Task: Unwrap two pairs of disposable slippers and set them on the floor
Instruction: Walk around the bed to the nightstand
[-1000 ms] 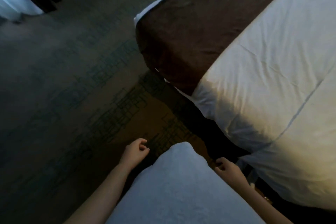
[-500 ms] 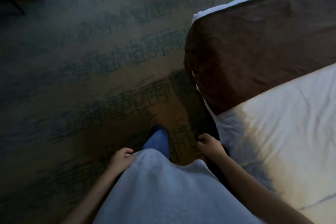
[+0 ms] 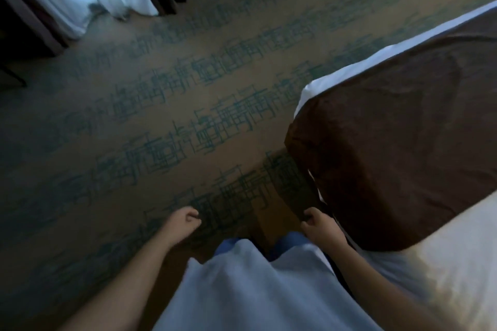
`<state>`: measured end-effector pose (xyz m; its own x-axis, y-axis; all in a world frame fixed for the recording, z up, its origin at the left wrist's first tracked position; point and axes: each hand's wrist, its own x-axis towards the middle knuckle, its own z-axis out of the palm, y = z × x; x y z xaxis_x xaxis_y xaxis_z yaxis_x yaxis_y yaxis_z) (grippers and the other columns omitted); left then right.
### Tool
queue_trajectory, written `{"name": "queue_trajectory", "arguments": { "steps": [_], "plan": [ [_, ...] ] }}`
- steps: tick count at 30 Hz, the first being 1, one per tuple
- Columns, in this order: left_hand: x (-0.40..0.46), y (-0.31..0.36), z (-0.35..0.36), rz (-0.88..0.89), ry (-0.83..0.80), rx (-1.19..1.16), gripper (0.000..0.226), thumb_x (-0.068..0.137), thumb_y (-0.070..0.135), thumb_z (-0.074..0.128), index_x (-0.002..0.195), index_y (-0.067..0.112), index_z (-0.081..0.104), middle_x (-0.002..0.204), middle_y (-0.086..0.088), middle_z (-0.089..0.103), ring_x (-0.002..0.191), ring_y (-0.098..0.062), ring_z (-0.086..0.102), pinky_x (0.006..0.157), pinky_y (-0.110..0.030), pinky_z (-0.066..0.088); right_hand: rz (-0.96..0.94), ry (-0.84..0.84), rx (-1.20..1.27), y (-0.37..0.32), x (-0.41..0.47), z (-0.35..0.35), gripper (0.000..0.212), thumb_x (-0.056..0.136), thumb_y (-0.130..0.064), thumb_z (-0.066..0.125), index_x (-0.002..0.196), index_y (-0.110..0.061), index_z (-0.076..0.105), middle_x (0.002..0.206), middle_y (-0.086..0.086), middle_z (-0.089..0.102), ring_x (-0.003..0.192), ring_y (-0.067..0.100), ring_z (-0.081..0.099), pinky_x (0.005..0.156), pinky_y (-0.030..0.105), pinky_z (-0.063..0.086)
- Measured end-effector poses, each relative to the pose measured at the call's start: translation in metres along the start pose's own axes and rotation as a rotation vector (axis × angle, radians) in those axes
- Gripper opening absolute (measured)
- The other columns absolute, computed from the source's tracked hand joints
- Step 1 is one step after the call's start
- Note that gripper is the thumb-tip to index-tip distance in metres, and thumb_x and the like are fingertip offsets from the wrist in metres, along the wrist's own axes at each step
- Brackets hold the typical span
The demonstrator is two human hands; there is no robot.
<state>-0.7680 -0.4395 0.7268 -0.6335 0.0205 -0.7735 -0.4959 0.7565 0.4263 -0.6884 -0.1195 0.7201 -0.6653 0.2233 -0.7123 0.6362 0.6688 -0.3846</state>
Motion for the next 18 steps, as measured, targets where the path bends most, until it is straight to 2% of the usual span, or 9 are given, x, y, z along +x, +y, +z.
{"name": "queue_trajectory", "arguments": {
  "steps": [4,6,9,12,15,18],
  "plan": [
    [0.063,0.079,-0.049,0.086,0.048,-0.038,0.028,0.086,0.011,0.057,0.114,0.003,0.058,0.09,-0.01,0.061,0.094,-0.027,0.06,0.078,-0.027,0.04,0.083,0.029,0.029,-0.022,0.027,-0.019,0.038,0.092,-0.026,0.051,0.128,-0.015,0.047,0.107,0.004,0.059,0.085,0.014,0.056,0.067,0.026,0.045],
    [0.094,0.116,-0.061,0.127,0.058,-0.08,0.027,0.087,0.014,0.057,0.113,0.007,0.058,0.093,-0.011,0.062,0.099,-0.031,0.062,0.078,-0.027,0.04,0.133,0.052,0.066,-0.037,0.049,-0.033,0.037,0.092,-0.026,0.05,0.128,-0.016,0.048,0.109,0.005,0.06,0.084,0.014,0.057,0.07,0.025,0.047],
    [0.14,0.166,-0.076,0.168,0.045,-0.101,0.03,0.088,0.019,0.056,0.117,0.014,0.055,0.102,-0.01,0.064,0.1,-0.026,0.062,0.077,-0.027,0.041,0.138,0.049,0.058,-0.065,0.105,-0.059,0.039,0.091,-0.029,0.051,0.128,-0.017,0.048,0.118,0.006,0.06,0.091,0.016,0.058,0.071,0.025,0.046],
    [0.18,0.203,-0.096,0.138,0.012,-0.055,0.032,0.088,0.019,0.056,0.119,0.013,0.053,0.102,-0.007,0.063,0.096,-0.022,0.06,0.076,-0.028,0.042,0.099,0.03,0.073,-0.103,0.177,-0.103,0.04,0.09,-0.029,0.051,0.128,-0.016,0.05,0.113,0.006,0.064,0.087,0.017,0.06,0.067,0.027,0.046],
    [0.206,0.235,-0.123,0.092,0.023,-0.014,0.034,0.086,0.008,0.057,0.12,0.002,0.053,0.097,-0.011,0.06,0.089,-0.021,0.056,0.064,-0.023,0.042,0.036,0.054,0.051,-0.153,0.238,-0.166,0.036,0.088,-0.029,0.051,0.121,-0.016,0.055,0.111,0.007,0.066,0.096,0.022,0.062,0.081,0.034,0.051],
    [0.233,0.268,-0.154,0.071,0.105,-0.041,0.032,0.086,0.001,0.055,0.118,-0.004,0.053,0.093,-0.013,0.058,0.089,-0.02,0.054,0.065,-0.024,0.039,-0.021,0.073,0.058,-0.2,0.289,-0.225,0.038,0.091,-0.028,0.049,0.125,-0.012,0.052,0.118,0.011,0.064,0.107,0.026,0.059,0.094,0.039,0.048]
  ]
}}
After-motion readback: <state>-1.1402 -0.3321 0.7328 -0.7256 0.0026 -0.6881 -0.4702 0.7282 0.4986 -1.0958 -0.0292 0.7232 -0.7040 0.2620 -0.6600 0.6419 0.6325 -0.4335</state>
